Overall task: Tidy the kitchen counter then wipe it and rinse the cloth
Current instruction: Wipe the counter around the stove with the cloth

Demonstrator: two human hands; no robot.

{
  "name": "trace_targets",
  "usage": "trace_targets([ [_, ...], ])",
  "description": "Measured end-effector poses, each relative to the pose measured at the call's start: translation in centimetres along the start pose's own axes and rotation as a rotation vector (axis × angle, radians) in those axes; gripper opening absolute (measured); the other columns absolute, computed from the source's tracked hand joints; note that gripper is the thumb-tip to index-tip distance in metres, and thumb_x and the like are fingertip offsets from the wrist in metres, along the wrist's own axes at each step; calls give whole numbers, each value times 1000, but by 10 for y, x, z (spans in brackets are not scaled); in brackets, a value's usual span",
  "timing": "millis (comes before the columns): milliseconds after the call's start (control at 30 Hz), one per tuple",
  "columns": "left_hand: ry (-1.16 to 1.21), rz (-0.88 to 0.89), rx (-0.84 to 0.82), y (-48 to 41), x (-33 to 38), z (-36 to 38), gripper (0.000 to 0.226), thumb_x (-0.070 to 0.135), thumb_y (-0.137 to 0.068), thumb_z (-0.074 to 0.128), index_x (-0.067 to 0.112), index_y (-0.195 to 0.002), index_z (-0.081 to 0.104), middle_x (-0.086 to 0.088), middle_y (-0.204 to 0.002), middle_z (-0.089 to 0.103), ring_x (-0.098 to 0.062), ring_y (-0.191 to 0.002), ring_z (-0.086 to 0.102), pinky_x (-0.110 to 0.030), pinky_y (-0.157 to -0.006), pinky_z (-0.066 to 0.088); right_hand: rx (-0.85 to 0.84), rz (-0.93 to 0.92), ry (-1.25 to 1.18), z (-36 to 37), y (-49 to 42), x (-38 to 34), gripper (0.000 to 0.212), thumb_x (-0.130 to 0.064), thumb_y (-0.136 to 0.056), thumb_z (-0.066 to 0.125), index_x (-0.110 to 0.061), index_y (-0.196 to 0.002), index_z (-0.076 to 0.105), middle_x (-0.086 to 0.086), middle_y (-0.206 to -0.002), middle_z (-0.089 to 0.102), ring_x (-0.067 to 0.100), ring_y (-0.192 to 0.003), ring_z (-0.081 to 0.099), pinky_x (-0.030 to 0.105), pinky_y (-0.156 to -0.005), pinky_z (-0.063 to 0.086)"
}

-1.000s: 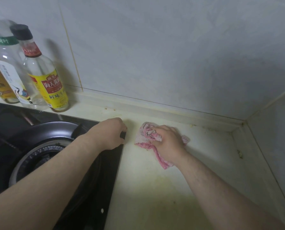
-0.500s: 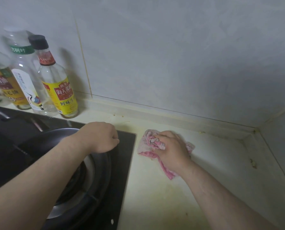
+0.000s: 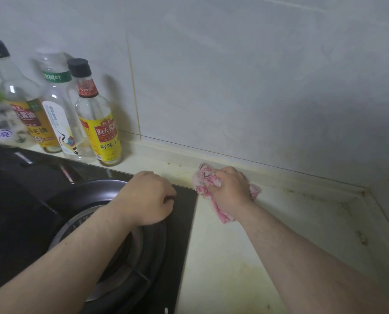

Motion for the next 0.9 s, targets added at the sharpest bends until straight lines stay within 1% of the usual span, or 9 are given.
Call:
trace_targets([
  [100, 128, -59, 166, 27, -9, -13, 50, 52, -74, 38, 25, -100, 70, 6, -106, 67, -19, -100, 61, -37, -97, 39, -11, 0, -18, 2, 7, 1, 42, -37, -87, 64, -26, -127, 62, -6, -112, 52, 18, -114, 43, 30, -97, 35],
  [233, 231, -233, 89, 57, -33, -11, 76, 65, -73, 58, 30, -139, 43, 7, -144, 43, -14, -135, 35, -42, -118, 16, -27, -23, -17, 7, 17, 1, 41, -46, -86, 64, -26, -122, 66, -6, -111, 53, 16, -111, 43, 27, -91, 33],
  [300, 335, -264, 103, 60, -39, -12, 80, 57, -72, 69, 32, -142, 39, 10, -146, 41, -10, -139, 29, -38, -120, 10, -20, -30, -19, 9, 17, 1, 36, -47, -85, 64, -27, -114, 69, -9, -103, 51, 16, -107, 45, 26, -84, 32],
  [367, 418, -320, 150, 62, -43, -18, 79, 51, -70, 74, 34, -140, 40, 12, -143, 44, -12, -139, 30, -37, -119, 16, -8, -31, -31, 8, 16, 0, 30, -44, -84, 65, -27, -108, 71, -11, -97, 49, 15, -103, 47, 26, -79, 31],
  [467, 505, -366, 163, 62, -51, -17, 68, 43, -73, 76, 37, -134, 47, 14, -141, 45, -12, -140, 27, -32, -114, 21, 3, -35, -15, 7, 13, 0, 22, -37, -84, 67, -25, -101, 72, -10, -95, 49, 14, -99, 47, 24, -76, 29],
  [600, 578, -341, 104, 63, -61, -10, 68, 45, -73, 74, 45, -134, 44, 17, -149, 32, -4, -140, 9, -36, -117, 19, 8, -39, -36, 5, 4, -6, 10, -31, -83, 67, -24, -87, 72, -11, -87, 52, 15, -88, 55, 25, -67, 32],
  [733, 556, -245, 152, 61, -60, -10, 68, 39, -76, 74, 42, -136, 41, 29, -138, 23, 14, -128, 3, -15, -110, 5, -27, -68, 41, 0, -15, -35, 13, -35, -83, 67, -24, -88, 72, -10, -78, 57, 16, -78, 59, 27, -61, 32],
  [800, 545, -203, 178, 61, -60, -6, 66, 37, -77, 73, 38, -136, 42, 27, -142, 29, 24, -125, 4, -9, -108, -1, -64, -138, 131, 5, -24, -56, 17, -38, -82, 66, -24, -89, 71, -9, -77, 54, 19, -82, 60, 27, -60, 31],
  [900, 518, -185, 194, 61, -64, 1, 63, 36, -80, 71, 36, -136, 43, 24, -142, 38, 22, -129, 13, -8, -109, -2, -95, -186, 181, 18, -36, -80, 20, -38, -83, 63, -25, -95, 72, -5, -85, 60, 22, -88, 62, 29, -63, 37],
])
Point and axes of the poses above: each hand's wrist, its own y-axis away from the middle knuckle, its own z-axis out of the palm, x = y × z, the point moved 5 cm from there along -y, towards the middle knuckle
